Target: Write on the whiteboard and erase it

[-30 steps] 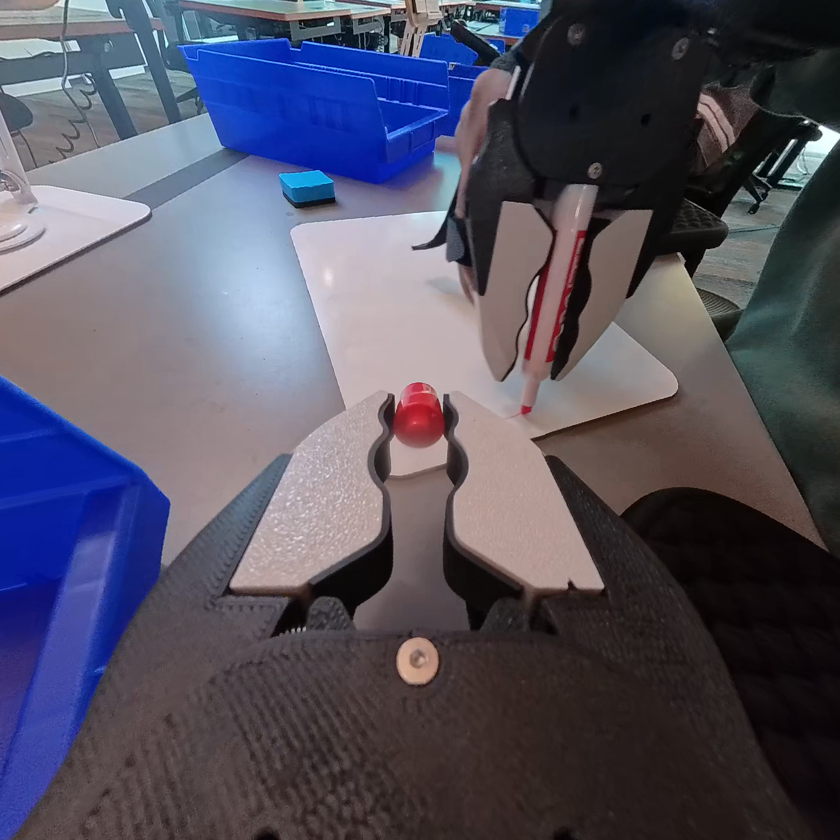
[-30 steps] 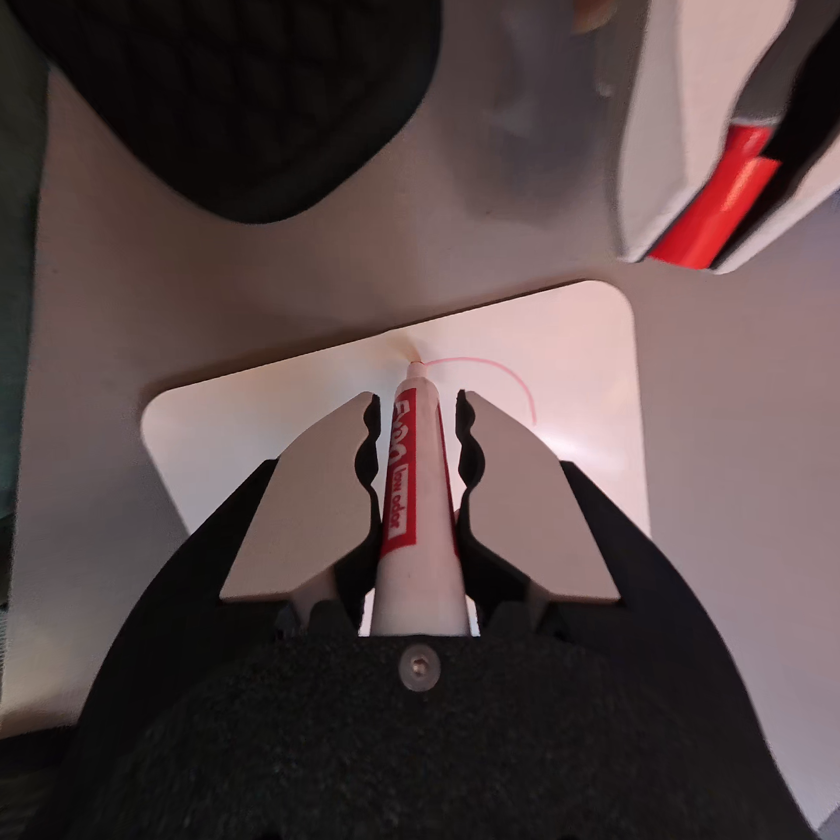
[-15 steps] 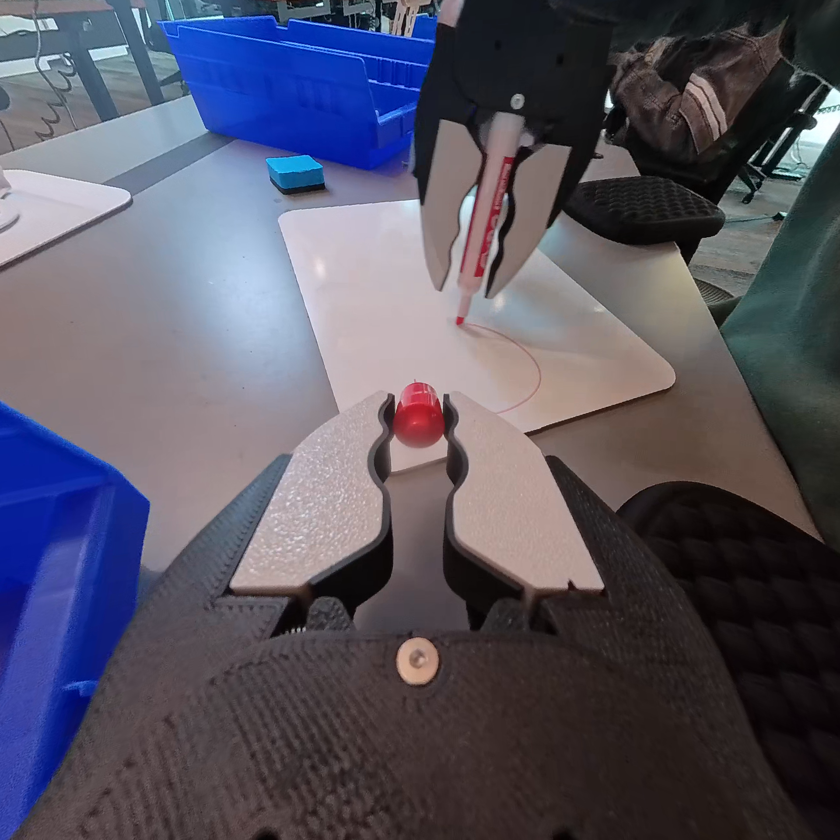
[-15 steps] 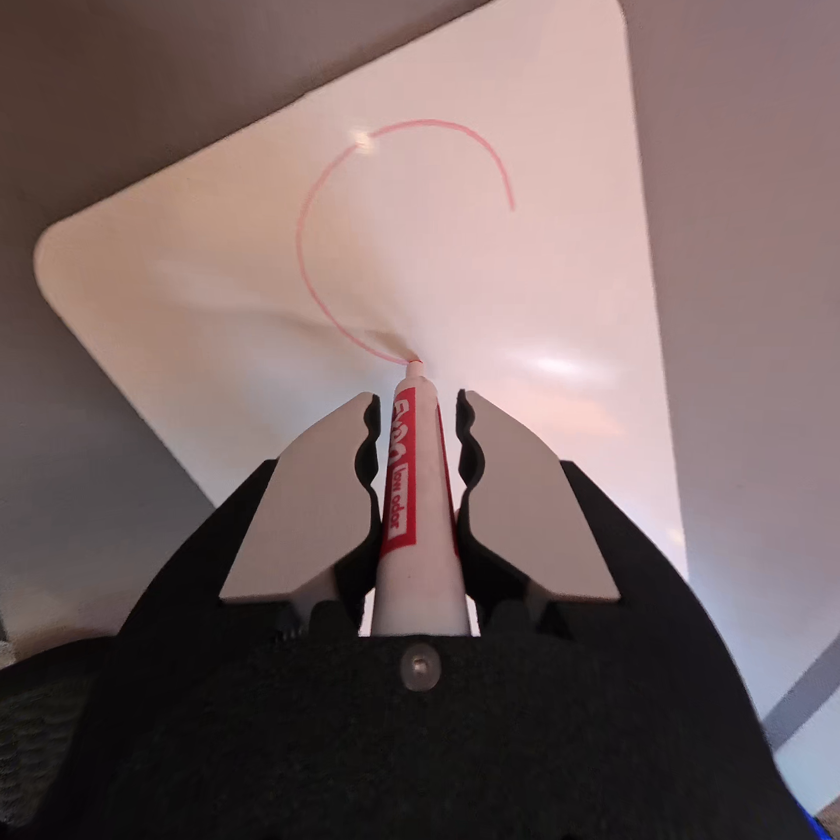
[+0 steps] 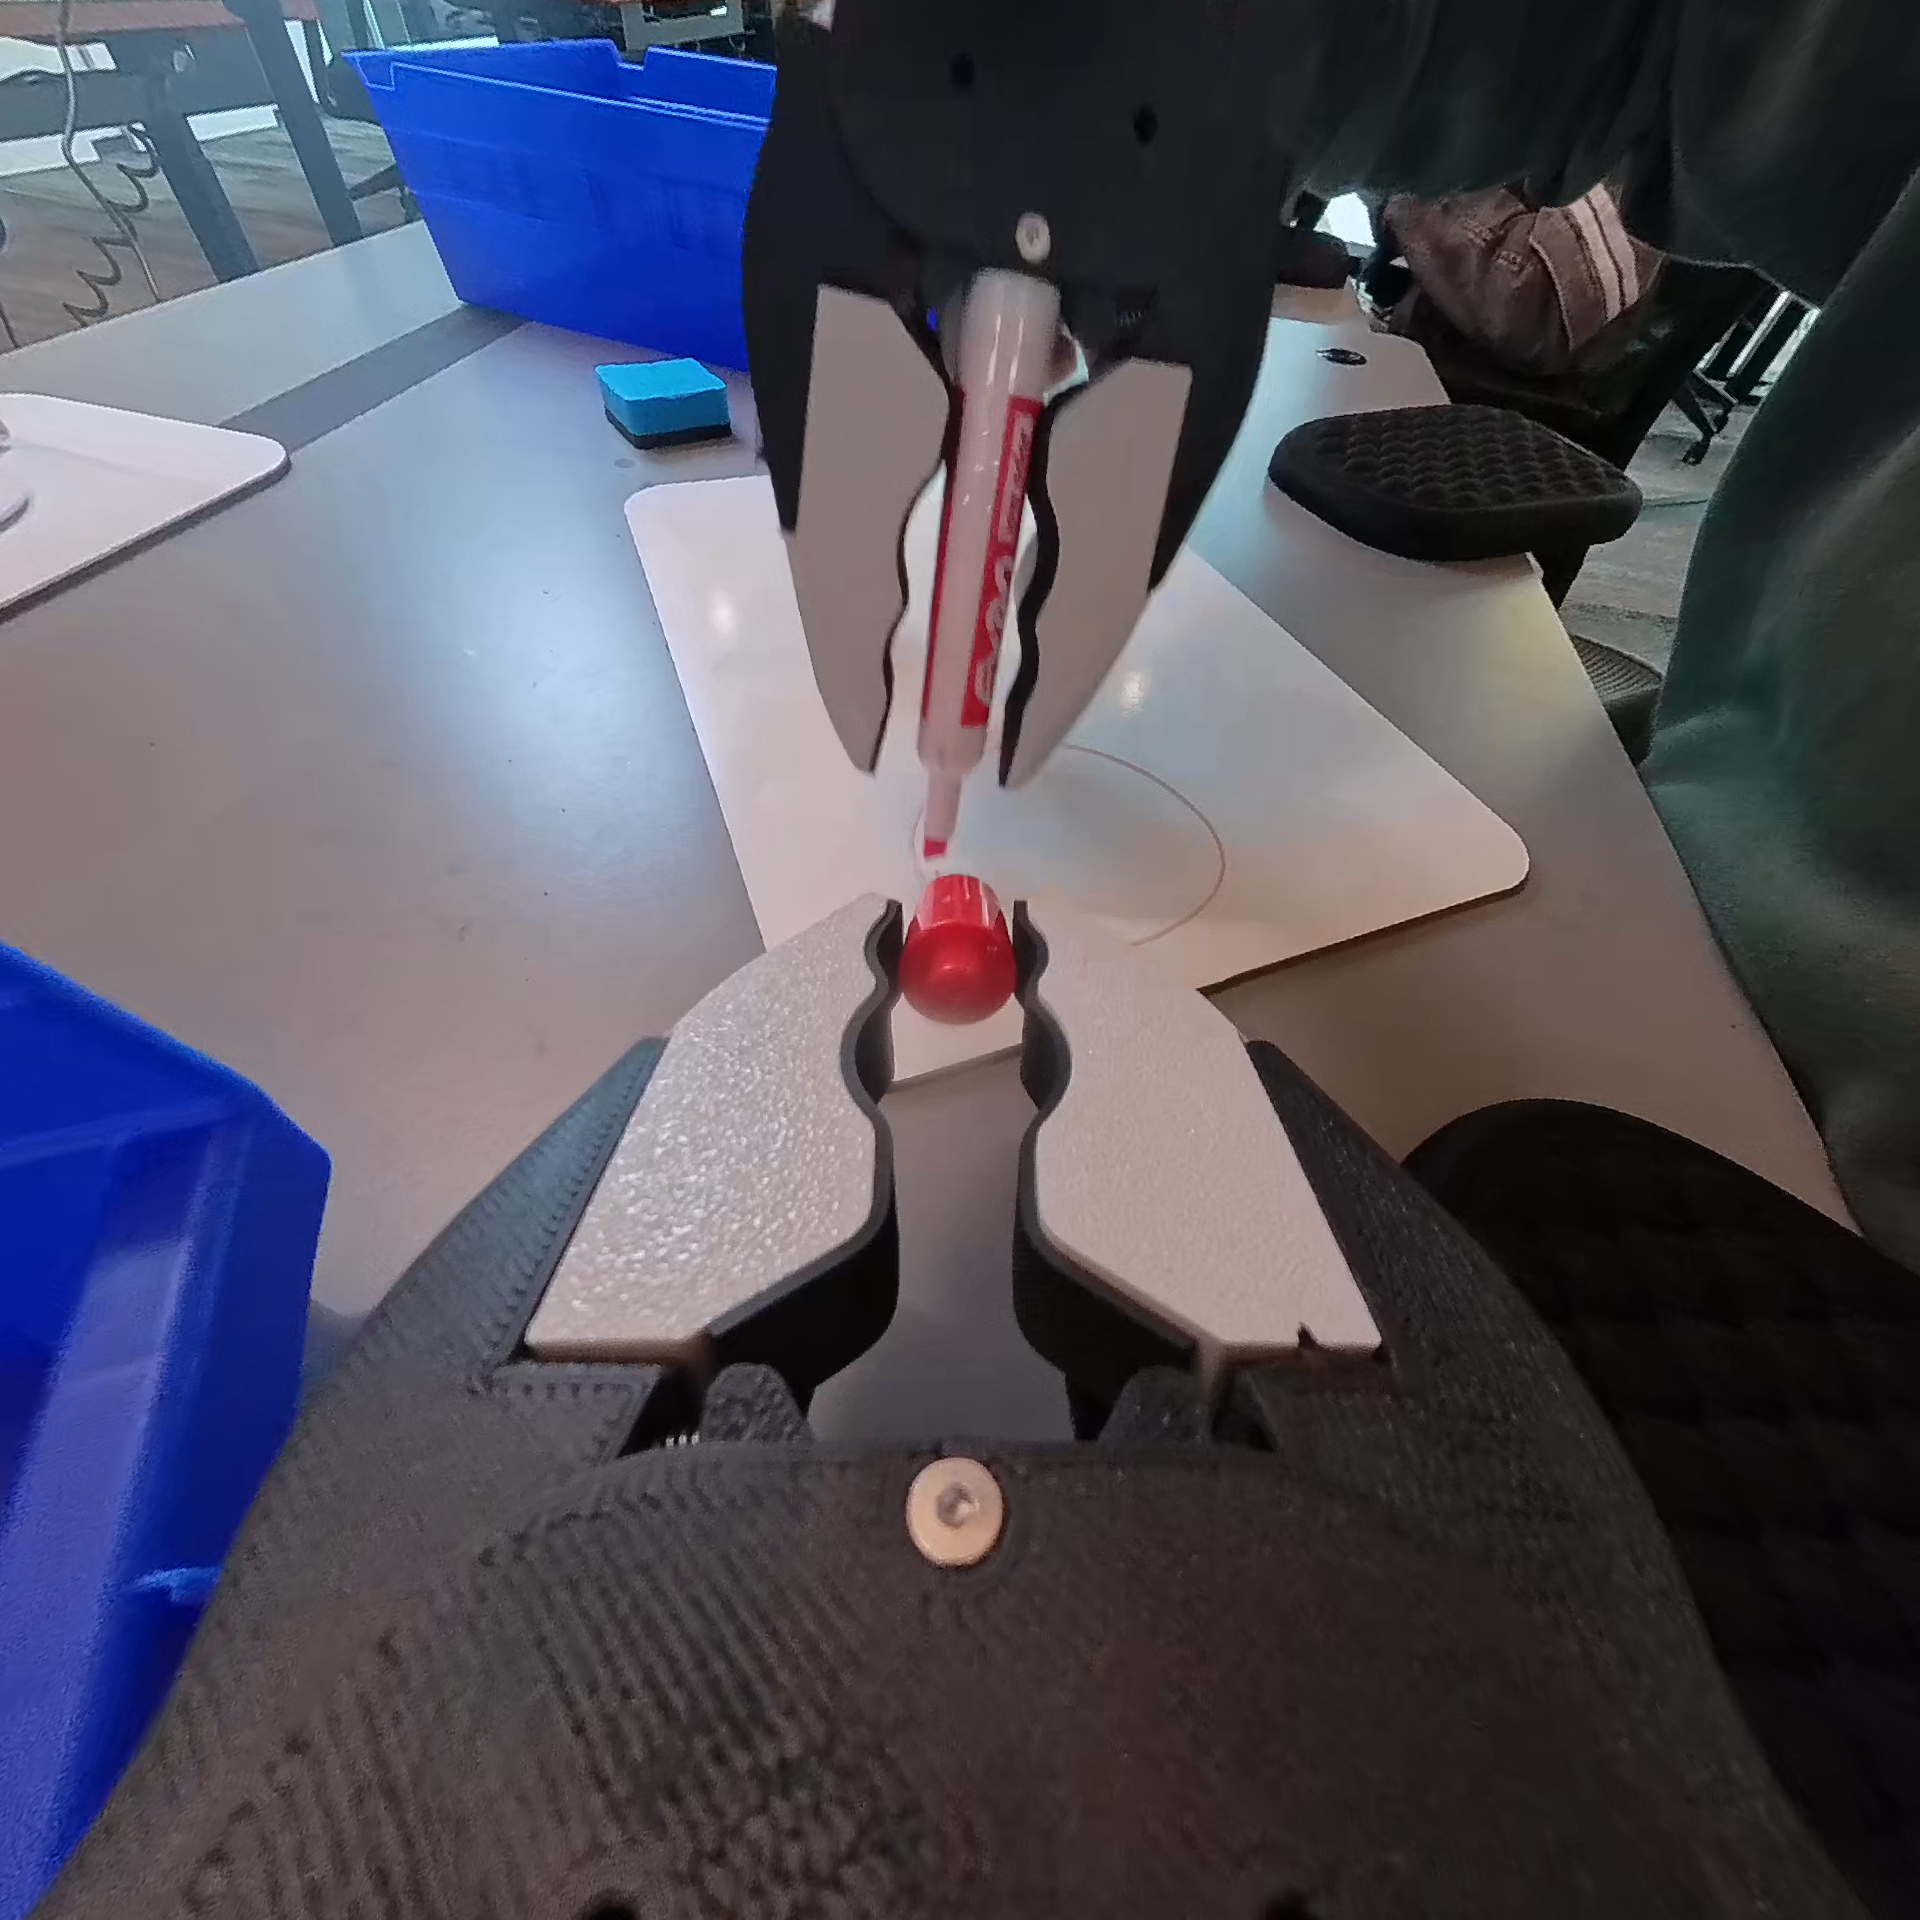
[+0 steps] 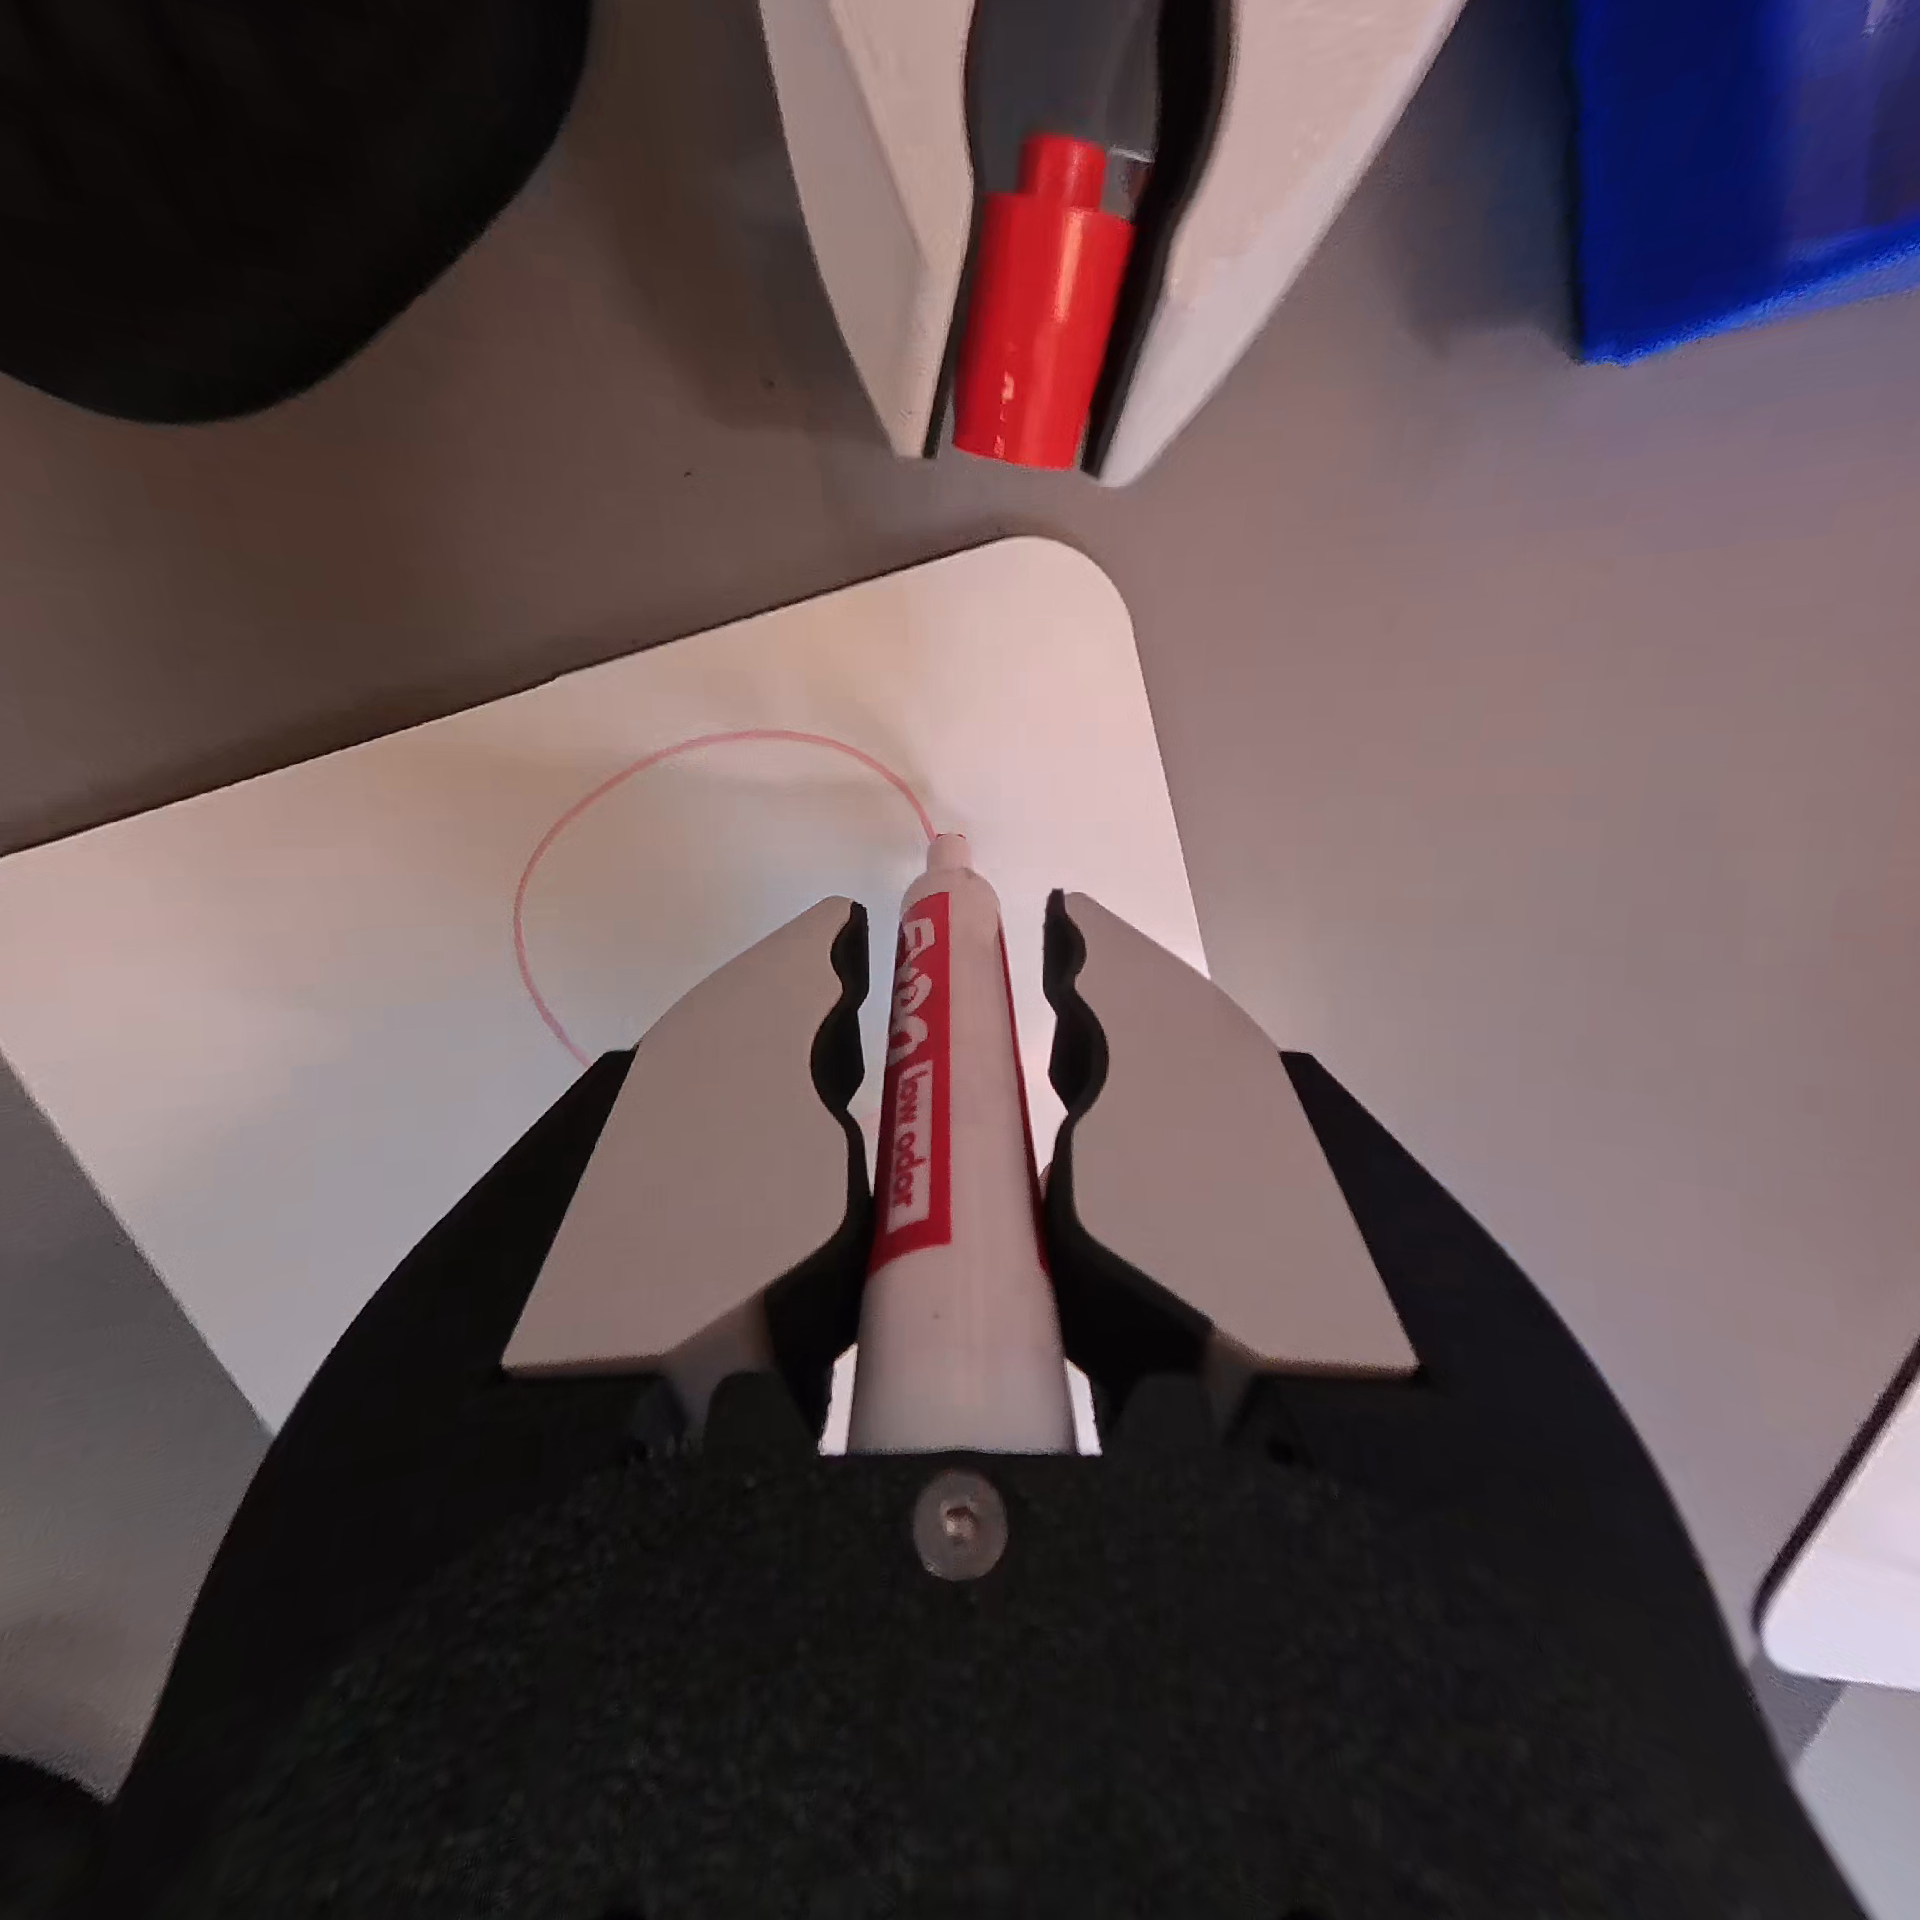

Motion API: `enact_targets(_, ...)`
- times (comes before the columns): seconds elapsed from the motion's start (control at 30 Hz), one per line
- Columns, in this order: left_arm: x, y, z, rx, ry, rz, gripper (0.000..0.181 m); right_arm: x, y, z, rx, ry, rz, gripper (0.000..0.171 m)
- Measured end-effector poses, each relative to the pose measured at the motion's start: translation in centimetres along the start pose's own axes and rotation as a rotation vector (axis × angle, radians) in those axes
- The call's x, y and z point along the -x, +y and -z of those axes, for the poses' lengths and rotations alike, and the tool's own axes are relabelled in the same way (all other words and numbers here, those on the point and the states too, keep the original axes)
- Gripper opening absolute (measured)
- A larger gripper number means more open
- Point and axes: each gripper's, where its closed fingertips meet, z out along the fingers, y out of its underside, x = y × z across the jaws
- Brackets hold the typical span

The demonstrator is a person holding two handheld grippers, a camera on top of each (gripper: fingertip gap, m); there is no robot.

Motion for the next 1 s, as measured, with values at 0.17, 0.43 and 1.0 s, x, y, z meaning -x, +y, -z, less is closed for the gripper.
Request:
enact_targets(0.17,0.0,0.2,-0.1,0.003,0.006,0.006,0.02,-1.3,4.0,2.3,0.027,0.057,-0.11,0.033)
enact_targets(0.43,0.2,0.1,0.1,-0.006,-0.004,0.011,0.02,-1.6,5.8,2.1,0.047,0.084,-0.124,0.033)
enact_targets(1.0,0.0,0.1,0.0,-0.001,0.003,0.005,0.02,-1.3,6.8,1.4,0.097,0.093,-0.104,0.034)
